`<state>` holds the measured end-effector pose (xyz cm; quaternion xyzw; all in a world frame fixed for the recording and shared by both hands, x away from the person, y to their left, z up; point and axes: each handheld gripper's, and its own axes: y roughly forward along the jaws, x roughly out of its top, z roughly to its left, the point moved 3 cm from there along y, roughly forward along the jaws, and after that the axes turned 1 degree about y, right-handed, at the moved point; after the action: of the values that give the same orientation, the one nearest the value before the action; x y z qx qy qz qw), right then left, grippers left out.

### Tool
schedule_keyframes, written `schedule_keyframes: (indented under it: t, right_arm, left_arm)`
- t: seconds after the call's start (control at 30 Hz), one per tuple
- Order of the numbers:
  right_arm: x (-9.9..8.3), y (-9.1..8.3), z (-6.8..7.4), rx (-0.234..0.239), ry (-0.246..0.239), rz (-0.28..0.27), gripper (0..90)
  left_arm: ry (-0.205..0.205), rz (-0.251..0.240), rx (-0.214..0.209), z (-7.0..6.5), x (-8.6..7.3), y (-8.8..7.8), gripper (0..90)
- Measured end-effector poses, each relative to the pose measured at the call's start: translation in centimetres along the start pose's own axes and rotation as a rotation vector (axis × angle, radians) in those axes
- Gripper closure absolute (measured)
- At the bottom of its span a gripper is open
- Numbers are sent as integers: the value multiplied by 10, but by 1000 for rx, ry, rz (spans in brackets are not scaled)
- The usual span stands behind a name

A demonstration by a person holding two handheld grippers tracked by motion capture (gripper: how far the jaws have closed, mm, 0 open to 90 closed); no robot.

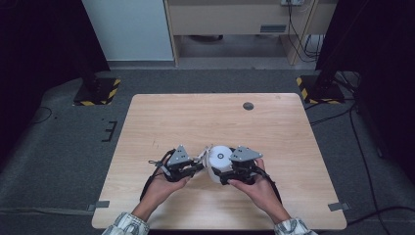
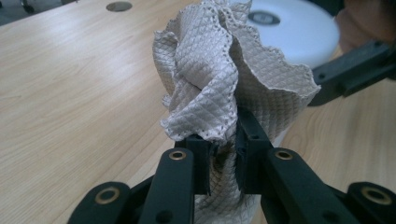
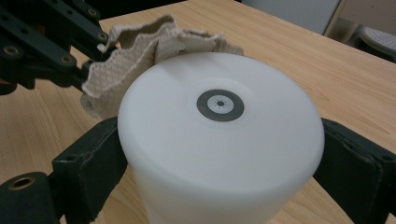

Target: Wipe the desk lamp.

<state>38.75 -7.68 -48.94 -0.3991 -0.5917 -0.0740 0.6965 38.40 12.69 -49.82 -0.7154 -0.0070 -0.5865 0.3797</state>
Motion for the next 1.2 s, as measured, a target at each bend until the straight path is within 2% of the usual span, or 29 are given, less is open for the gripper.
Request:
schedule_keyframes:
  t: [0.2, 0.33, 0.43, 0.53, 0.7, 0.9, 1.07, 1.2]
  right_arm:
    - [1, 1, -2, -1, 1, 0, 91]
    - [1, 1, -2, -4, 3, -1, 90]
    - [1, 2, -3, -5, 4, -2, 90]
    - [1, 2, -3, -11, 6, -2, 90]
    - [1, 4, -5, -24, 11, -2, 89]
    - [1, 3, -8, -42, 17, -1, 88]
    - [1, 3, -10, -46, 33, -3, 87]
    - [2, 1, -10, -39, 46, -1, 73]
  left_arm:
    - [6, 59, 9, 1, -10, 12, 777]
    - [5, 42, 8, 1, -6, 8, 777]
    - [-7, -17, 5, 0, 3, -2, 777]
    - [-1, -39, 4, -2, 8, -8, 777]
    - [3, -5, 4, -4, 3, 1, 777]
    - [15, 58, 4, -5, -7, 15, 777]
    - [3, 53, 5, -3, -8, 16, 776]
    - [-13, 11, 10, -1, -2, 7, 777]
